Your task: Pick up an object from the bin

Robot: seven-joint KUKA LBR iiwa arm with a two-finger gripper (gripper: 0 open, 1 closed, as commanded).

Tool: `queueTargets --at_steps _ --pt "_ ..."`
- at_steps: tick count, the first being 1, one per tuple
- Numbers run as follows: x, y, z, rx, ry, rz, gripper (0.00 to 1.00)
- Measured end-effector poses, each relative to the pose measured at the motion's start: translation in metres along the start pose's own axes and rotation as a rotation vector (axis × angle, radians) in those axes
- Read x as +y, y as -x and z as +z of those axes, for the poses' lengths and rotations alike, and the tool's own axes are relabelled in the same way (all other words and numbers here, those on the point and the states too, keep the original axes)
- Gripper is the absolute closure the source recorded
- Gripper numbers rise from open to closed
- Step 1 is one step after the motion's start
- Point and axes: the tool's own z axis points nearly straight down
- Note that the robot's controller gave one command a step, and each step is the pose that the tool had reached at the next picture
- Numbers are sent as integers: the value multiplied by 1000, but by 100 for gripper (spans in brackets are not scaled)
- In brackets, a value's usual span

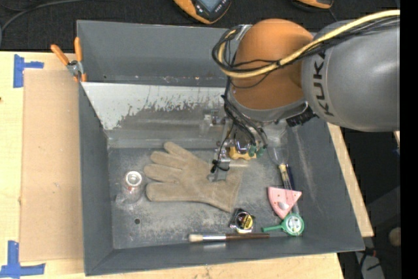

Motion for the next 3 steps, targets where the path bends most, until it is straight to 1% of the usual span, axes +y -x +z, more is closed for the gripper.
queueTargets --at_steps 1,2,3 --pt "2 -8 106 3 0 183 0" --pt "3 -13 92 -5 2 219 0" --pt "7 23 104 2 3 -376 0"
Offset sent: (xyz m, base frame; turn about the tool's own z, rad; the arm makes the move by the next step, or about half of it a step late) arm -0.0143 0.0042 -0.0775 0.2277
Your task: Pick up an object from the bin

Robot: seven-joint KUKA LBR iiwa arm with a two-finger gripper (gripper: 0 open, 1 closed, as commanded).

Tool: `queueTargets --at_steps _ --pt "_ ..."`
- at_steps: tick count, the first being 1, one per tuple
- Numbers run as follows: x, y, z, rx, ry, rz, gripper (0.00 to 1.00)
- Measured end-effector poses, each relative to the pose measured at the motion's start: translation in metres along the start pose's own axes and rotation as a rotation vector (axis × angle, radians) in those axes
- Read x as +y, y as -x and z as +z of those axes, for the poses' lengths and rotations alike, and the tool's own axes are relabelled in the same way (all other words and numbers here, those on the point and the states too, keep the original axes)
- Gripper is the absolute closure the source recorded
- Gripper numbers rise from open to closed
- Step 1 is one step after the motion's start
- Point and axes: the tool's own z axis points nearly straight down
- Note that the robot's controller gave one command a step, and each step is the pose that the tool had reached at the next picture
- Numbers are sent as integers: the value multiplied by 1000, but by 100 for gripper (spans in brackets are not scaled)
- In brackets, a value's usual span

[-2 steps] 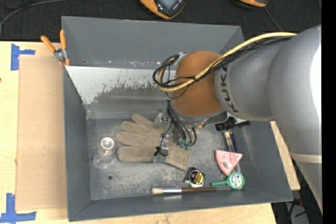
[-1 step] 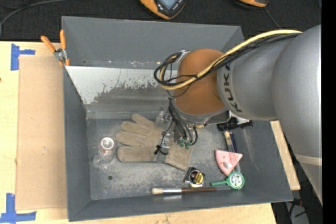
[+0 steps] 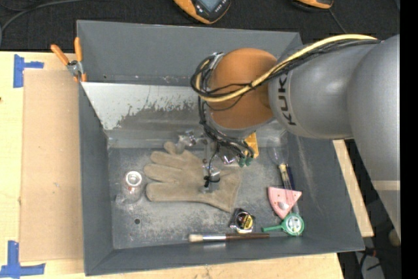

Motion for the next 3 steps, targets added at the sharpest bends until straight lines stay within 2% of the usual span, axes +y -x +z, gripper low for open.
queueTargets --at_steps 1,2,3 --pt "17 -16 25 -5 -1 407 0" --pt "5 -17 26 -22 1 -205 100" --pt "2 -18 26 -24 0 -391 100"
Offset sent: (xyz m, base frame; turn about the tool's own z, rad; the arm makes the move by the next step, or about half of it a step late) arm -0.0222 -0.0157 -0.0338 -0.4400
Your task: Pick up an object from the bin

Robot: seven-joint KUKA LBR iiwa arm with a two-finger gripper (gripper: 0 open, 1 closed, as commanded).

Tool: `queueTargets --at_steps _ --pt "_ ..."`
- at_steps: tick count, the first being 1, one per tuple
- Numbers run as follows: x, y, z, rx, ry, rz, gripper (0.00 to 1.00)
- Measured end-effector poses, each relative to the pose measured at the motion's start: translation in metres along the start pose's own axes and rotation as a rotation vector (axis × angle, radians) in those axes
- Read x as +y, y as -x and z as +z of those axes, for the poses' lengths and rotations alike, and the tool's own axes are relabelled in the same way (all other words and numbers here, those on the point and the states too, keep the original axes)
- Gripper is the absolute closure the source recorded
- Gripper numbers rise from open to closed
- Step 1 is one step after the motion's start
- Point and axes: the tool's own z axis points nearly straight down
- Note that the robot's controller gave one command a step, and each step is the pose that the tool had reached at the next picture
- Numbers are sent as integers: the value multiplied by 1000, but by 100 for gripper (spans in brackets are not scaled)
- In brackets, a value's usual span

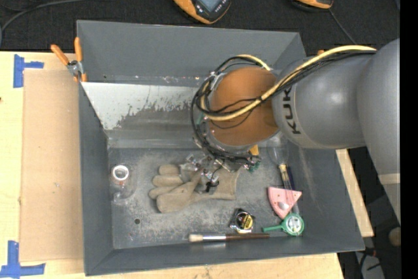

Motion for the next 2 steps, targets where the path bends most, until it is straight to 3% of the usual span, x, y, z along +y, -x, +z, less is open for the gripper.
queueTargets --at_steps 1,2 --pt "1 -3 -11 9 5 -40 100" --pt "0 -2 -38 6 2 12 100"
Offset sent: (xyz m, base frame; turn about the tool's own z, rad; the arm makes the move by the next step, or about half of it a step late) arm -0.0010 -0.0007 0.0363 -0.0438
